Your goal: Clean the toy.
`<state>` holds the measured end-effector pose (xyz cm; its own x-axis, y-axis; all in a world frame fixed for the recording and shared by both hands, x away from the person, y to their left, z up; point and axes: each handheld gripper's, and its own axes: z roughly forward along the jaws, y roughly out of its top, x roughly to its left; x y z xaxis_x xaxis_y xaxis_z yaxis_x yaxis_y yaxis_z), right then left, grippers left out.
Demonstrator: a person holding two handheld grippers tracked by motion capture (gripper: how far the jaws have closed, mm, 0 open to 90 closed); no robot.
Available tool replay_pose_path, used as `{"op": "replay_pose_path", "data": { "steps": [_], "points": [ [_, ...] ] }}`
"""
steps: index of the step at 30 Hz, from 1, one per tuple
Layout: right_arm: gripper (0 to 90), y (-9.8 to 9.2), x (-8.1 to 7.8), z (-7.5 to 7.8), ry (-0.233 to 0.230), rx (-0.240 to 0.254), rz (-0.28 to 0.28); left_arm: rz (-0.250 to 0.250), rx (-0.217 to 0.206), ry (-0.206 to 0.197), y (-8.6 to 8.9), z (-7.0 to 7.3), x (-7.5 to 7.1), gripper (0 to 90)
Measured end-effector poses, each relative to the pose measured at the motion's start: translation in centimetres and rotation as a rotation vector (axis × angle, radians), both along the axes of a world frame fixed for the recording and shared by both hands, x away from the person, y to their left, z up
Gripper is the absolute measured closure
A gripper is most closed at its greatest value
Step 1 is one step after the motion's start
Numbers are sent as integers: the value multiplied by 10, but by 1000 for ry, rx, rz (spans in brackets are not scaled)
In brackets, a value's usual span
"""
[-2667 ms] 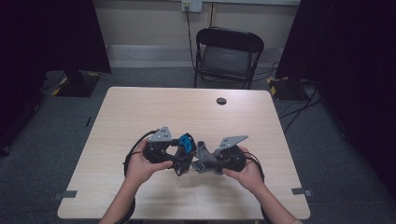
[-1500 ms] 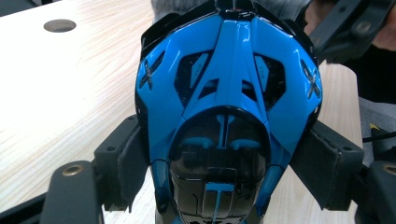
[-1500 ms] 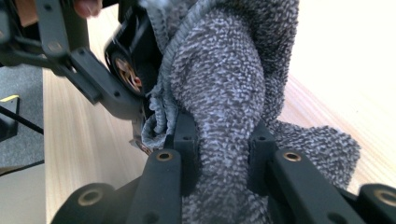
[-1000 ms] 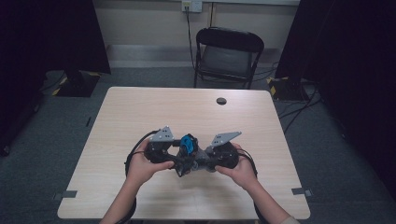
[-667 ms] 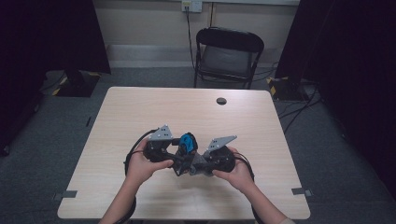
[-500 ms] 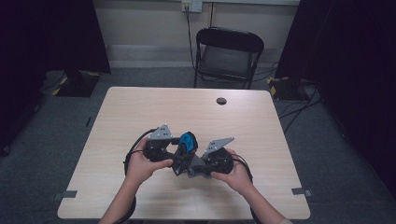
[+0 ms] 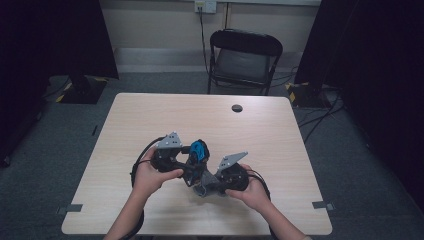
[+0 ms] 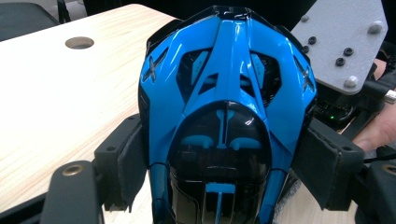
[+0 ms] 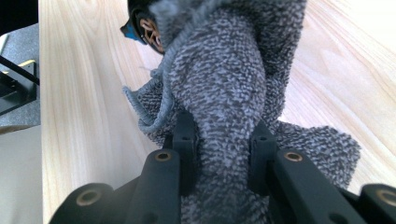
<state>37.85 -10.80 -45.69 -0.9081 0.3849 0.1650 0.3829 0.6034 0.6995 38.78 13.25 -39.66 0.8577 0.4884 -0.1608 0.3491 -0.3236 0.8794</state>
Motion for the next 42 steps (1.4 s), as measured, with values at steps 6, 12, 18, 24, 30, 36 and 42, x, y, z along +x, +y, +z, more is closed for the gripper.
{"op": "replay_pose_path", "data": {
  "steps": [6, 12, 18, 24, 30, 36, 42],
  "points": [
    [719, -17, 1, 3, -6, -3, -30, 7, -2, 2, 3, -1, 0, 246],
    [719, -40, 10, 13, -24, 1, -95, 17, 3, 3, 5, -1, 2, 245],
    [719, -64, 22, 17, -45, 5, -179, 35, 10, 12, 9, -4, 5, 246],
    [719, -82, 32, 20, -60, 16, -257, 60, 25, 21, 16, -9, 9, 246],
    [719, -96, 43, 20, -76, 24, -334, 84, 40, 39, 25, -16, 12, 245],
    [719, -107, 53, 18, -86, 32, -403, 113, 42, 61, 36, -23, 15, 246],
    [719, -113, 63, 15, -92, 17, -437, 141, 60, 72, 45, -28, 20, 245]
  ]
}}
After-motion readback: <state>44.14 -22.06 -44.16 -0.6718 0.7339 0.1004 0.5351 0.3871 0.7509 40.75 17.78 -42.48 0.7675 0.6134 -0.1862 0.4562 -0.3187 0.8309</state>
